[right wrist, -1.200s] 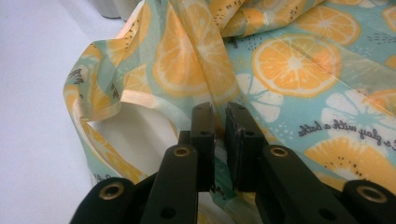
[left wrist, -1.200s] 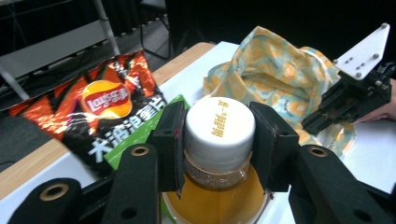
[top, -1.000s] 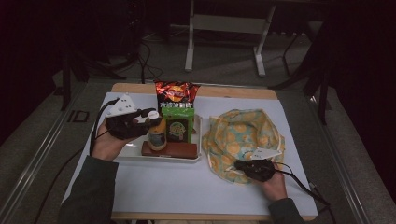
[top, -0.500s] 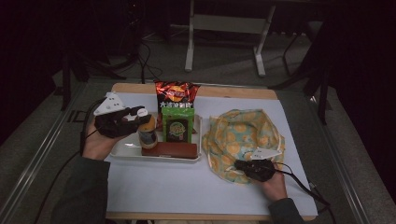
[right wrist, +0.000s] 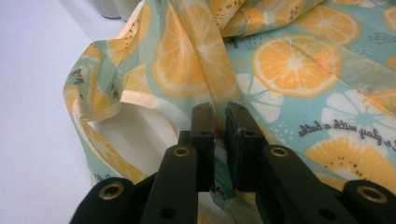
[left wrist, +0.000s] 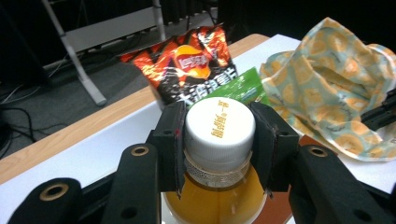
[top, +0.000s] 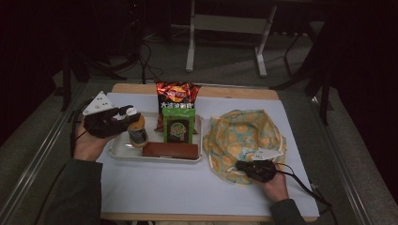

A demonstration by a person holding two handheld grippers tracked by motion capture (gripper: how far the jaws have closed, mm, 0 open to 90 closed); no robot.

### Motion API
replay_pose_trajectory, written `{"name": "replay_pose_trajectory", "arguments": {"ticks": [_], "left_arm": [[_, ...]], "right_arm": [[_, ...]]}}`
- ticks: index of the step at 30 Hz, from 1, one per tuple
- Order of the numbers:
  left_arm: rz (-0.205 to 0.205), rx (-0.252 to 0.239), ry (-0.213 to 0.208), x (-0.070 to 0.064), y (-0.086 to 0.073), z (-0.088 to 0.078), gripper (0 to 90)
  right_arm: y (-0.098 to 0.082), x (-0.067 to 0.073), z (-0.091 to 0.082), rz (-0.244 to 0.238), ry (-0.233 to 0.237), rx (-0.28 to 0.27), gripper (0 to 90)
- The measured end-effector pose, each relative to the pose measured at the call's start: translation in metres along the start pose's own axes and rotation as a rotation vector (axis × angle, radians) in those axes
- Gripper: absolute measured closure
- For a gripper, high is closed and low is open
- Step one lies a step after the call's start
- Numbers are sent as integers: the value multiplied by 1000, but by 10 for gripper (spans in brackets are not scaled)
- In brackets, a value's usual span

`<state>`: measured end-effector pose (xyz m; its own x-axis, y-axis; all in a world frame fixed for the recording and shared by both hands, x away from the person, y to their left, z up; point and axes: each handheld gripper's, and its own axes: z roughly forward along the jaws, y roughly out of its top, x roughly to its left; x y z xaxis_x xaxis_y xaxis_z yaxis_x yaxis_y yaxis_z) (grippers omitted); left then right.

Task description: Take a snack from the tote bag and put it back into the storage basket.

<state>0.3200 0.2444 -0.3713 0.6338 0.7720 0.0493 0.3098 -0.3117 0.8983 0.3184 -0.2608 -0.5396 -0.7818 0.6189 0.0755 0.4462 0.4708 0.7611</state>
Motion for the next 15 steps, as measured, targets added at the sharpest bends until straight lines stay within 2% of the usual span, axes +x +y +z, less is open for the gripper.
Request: {"name": "replay_pose_trajectory", "arguments": {"ticks": [7,15], "left_arm": [[-14,7,21,7,-9,-4,581],[-18,22,0,13,-24,-3,581]], "right_arm": [[0,0,0,-1,0,1,817],[0,0,0,-1,-1,0,818]]}}
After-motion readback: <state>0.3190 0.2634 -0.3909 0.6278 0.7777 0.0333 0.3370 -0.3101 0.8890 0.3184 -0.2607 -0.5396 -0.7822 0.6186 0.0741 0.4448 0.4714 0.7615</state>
